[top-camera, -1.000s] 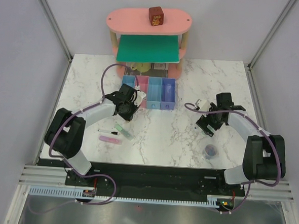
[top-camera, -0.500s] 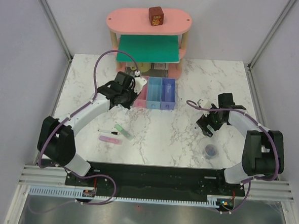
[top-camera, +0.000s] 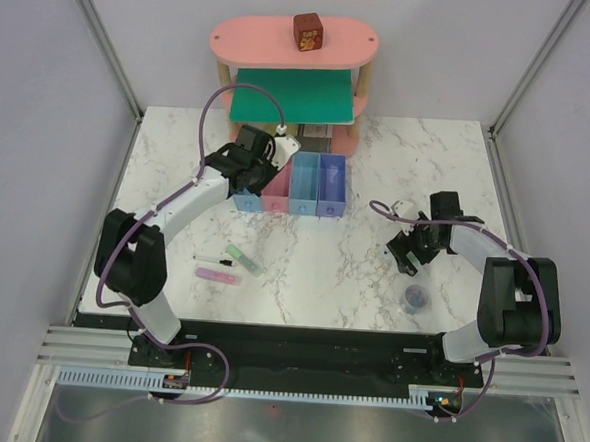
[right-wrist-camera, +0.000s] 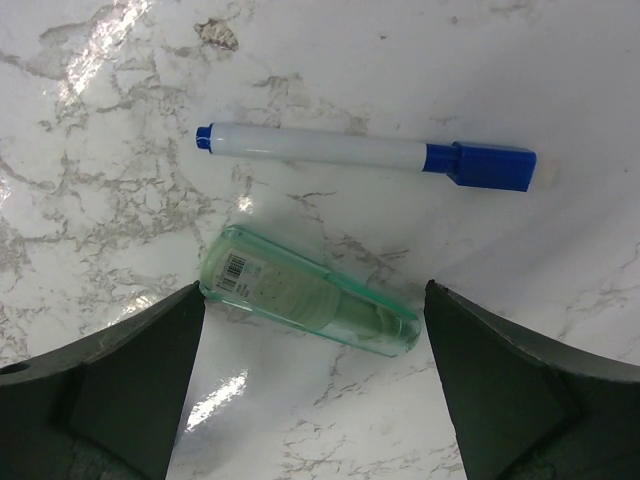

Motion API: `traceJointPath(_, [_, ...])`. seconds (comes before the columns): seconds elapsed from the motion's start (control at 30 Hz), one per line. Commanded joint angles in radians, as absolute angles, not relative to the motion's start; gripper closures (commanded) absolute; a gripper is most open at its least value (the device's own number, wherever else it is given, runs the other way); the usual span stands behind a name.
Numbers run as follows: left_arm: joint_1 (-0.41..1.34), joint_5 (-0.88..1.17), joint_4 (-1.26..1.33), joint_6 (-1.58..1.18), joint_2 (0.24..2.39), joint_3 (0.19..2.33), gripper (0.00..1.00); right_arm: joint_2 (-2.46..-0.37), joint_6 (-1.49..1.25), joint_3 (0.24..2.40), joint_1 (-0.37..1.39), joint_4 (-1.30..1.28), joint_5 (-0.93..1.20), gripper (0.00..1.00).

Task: Sort the stationery into containers
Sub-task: Place the stationery in the storage box.

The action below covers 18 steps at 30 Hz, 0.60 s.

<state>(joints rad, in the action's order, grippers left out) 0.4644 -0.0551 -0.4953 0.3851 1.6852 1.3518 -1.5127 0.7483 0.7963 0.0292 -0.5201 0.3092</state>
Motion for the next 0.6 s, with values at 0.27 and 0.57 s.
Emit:
traceJointPath(0.27, [0.443, -0.077, -0.446, 0.456, 1.689, 1.420, 0.98, -1.503, 0.732, 0.764, 0.006, -0.426, 0.284, 0.02])
traceJointPath(0.57, [0.425, -0.080, -0.436, 0.477, 1.697, 1.419, 0.98, -1.540, 0.772, 0.755, 0.006, -0.425, 0.287, 0.17])
